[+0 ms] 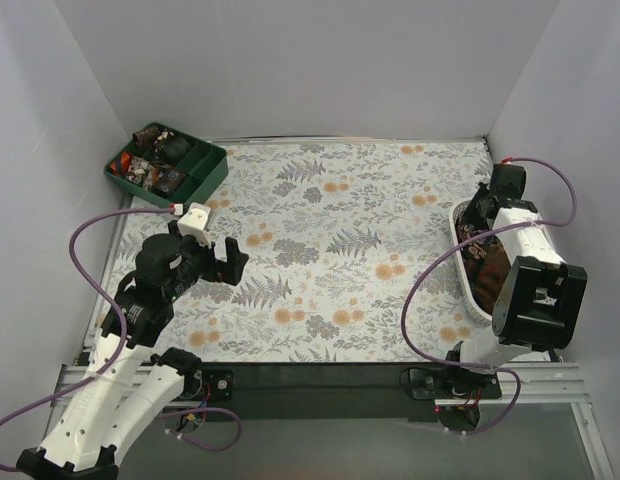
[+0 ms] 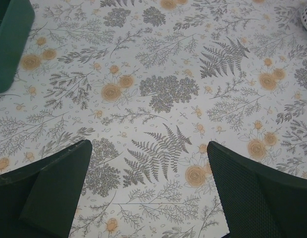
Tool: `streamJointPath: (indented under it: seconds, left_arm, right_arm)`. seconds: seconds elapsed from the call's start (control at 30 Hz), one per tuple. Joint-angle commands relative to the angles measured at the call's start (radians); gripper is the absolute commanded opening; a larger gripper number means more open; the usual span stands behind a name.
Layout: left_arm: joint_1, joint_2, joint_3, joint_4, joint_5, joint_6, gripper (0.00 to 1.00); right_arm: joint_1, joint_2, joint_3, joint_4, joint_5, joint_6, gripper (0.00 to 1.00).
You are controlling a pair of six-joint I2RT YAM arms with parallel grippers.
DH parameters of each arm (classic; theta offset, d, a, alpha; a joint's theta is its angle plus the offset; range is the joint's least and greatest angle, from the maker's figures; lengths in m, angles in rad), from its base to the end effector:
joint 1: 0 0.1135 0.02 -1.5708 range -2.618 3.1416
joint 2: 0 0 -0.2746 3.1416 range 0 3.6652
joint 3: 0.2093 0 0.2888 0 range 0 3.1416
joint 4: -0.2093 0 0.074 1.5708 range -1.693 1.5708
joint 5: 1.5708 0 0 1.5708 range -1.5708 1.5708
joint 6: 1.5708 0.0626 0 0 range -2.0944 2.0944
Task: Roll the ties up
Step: Grab a tie with the right arm
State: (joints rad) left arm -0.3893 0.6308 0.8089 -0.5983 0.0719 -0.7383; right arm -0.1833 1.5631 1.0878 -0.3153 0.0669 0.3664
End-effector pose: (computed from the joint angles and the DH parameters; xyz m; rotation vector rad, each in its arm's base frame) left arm 0.1743 -0.0764 0.3289 -0.3132 2.0562 -0.7838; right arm 0.3852 -0.0757 0.2152 0.6715 2.2616 0.0101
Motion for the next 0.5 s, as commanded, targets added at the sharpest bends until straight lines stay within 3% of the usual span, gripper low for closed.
streamJointPath:
  seconds: [0.0, 0.3, 0.47]
  left_arm:
    - [-0.006, 0.004, -0.007, 0.008, 0.023, -0.004, 0.95]
    - [-0.01, 0.026, -0.002, 0.011, 0.013, 0.0, 0.95]
    - [-0.01, 0.043, 0.007, 0.017, 0.002, 0.005, 0.95]
  right_arm:
    - [-0.005, -0.115, 0.014, 0.028, 0.036, -0.079, 0.01]
    - [0.053, -0.285, 0.084, 0.024, -0.122, -0.223, 0.01]
    - [0.298, -0.296, 0.184, 0.022, -0.168, -0.308, 0.01]
